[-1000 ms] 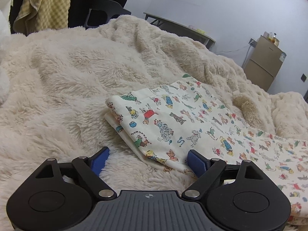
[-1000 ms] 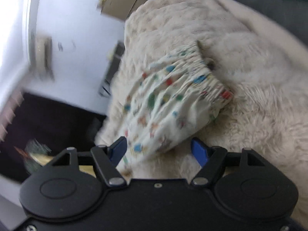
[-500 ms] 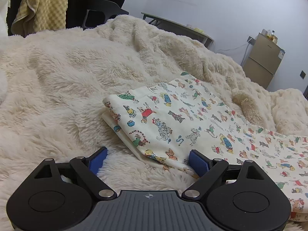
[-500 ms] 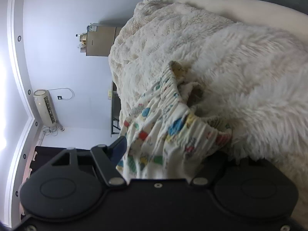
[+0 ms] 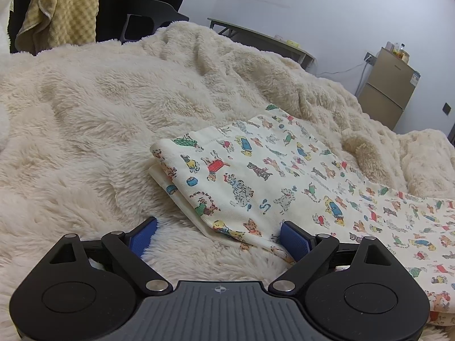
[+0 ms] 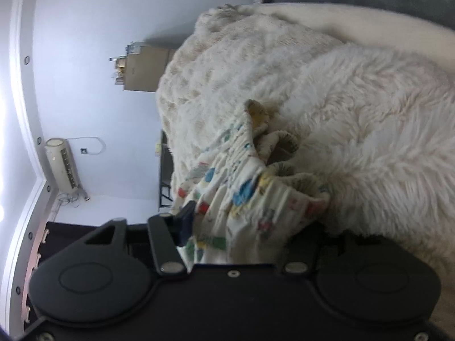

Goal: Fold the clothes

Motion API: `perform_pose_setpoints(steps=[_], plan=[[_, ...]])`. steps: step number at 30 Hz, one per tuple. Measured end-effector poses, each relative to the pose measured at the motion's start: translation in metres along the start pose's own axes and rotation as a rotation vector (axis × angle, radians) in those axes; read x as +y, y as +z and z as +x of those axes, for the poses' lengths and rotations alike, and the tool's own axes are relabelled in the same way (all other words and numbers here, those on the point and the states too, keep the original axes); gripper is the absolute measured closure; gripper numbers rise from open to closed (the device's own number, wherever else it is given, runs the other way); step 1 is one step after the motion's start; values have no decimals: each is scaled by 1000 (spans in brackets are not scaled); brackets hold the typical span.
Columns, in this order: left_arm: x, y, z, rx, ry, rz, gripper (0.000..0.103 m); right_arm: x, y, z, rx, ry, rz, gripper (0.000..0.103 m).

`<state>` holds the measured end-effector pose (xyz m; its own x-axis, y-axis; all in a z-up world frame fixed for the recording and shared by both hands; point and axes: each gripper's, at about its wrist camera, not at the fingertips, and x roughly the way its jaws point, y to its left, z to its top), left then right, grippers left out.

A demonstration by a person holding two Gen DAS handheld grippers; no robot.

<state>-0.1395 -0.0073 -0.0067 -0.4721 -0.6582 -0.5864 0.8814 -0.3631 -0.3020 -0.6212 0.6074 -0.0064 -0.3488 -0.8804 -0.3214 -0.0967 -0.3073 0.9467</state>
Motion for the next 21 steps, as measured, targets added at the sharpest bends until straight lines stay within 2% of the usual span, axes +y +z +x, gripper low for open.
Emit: perform_pose_setpoints(steps=[1,3,6,12,21], plan=[[0,0,0,0,0,1,14,2,2,4,-7,-6,-3,47],[-1,0,-1,1,1,4,14,10,5,9,-29,-23,-25,63],[-1,1,-4,-4,-4,2,14,31,7,9,-98,-48,-113,76],[-2,1,-8,-9,-9,0,14,74,4,-2,-194,-48,-240,81],[-5,6,-13,-15,-33,0,15,147,3,-63,-347,25,-452,83]])
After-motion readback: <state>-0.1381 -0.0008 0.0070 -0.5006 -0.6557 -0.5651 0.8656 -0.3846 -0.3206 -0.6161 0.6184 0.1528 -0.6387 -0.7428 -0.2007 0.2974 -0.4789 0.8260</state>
